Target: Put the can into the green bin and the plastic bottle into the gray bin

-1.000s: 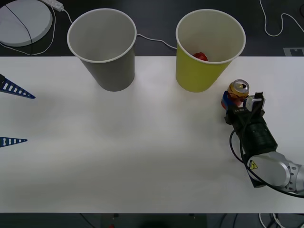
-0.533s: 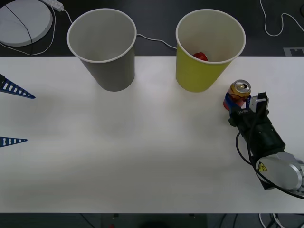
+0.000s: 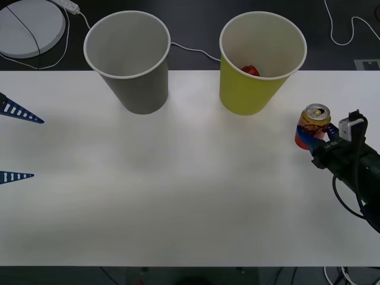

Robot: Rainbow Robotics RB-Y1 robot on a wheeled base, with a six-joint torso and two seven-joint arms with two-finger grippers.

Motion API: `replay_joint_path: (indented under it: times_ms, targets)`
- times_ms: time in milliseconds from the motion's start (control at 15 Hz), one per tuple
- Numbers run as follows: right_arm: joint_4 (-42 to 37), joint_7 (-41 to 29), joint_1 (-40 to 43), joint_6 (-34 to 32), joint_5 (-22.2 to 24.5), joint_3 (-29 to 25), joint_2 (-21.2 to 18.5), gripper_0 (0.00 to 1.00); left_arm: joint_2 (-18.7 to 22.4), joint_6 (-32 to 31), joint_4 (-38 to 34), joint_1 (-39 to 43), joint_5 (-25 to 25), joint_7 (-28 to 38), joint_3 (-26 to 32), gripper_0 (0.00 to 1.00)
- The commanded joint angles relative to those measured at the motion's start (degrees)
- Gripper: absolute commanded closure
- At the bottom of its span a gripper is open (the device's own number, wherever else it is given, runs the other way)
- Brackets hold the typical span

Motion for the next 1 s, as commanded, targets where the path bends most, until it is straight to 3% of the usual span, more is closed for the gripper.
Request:
replay_joint_path:
  times_ms: [67,267,467,667,1000]
  targets:
    - [-8.2,0.4,10.5,-16.2,4.7,-17.3,-0.2,1.00,0.0,0.0,0.0,0.0,0.0,0.0,0.0,0.00]
    - [-16.6,0.4,19.1,-33.2,5.1,-33.5,2.5,1.00,0.0,0.0,0.0,0.0,0.0,0.0,0.0,0.00]
    - [-21.8,-0.4,23.0,-46.7,4.1,-44.2,4.5,1.00,0.0,0.0,0.0,0.0,0.0,0.0,0.0,0.00]
    - [-25.2,-1.9,23.7,-60.6,2.2,-53.3,6.8,1.00,0.0,0.0,0.0,0.0,0.0,0.0,0.0,0.00]
    - [-31.4,-14.4,21.4,-79.2,3.0,-62.5,7.4,1.00,0.0,0.0,0.0,0.0,0.0,0.0,0.0,0.00]
